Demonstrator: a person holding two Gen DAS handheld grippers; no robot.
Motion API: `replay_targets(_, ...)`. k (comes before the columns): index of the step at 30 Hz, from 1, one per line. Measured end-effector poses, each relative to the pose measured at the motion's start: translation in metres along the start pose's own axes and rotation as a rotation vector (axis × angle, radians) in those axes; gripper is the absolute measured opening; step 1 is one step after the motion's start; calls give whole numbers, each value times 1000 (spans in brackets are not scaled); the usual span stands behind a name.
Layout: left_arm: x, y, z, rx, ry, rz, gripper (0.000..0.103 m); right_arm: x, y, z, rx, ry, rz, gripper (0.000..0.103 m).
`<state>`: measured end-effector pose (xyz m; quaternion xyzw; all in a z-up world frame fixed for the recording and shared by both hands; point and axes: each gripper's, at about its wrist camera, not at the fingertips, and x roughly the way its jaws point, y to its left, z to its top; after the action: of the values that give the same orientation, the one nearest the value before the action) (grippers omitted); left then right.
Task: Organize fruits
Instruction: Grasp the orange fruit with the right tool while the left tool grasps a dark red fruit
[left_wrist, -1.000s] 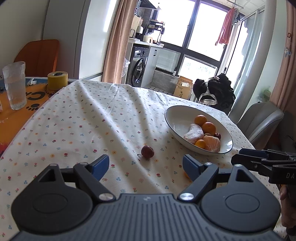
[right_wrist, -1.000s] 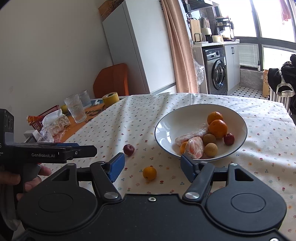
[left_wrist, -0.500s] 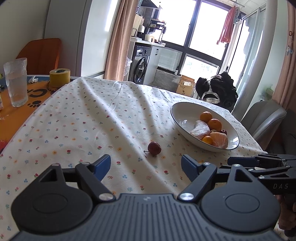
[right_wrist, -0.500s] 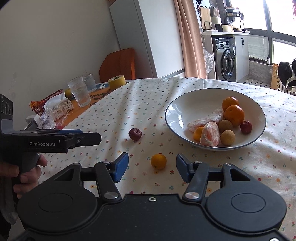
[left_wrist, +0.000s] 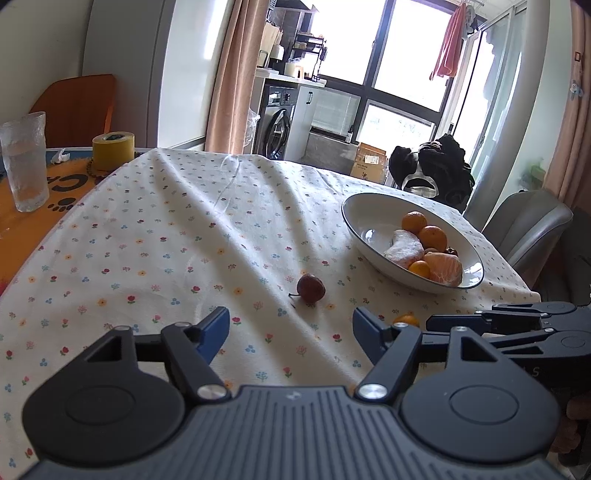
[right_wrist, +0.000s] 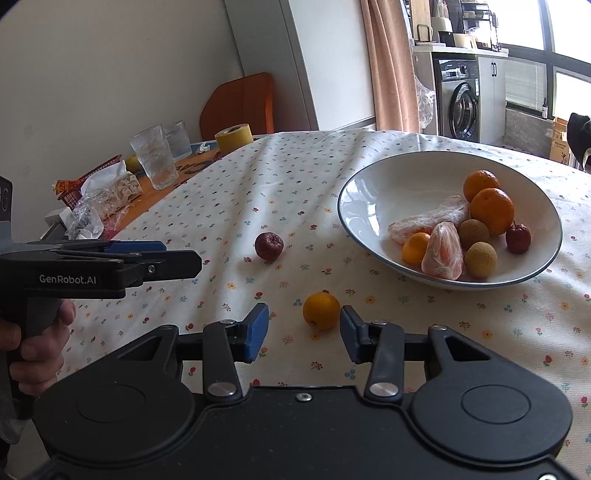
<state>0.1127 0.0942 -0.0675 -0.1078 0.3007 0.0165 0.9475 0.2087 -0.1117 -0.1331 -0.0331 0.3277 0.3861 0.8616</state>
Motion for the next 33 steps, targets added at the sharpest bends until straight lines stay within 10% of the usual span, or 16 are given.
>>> replay_targets(7, 7, -2, 3, 9, 3, -9, 66, 19, -7, 2, 17, 31, -8, 23)
replay_targets(33, 58, -17, 28, 31, 60, -35, 48, -6, -29, 40, 26, -86, -8, 22)
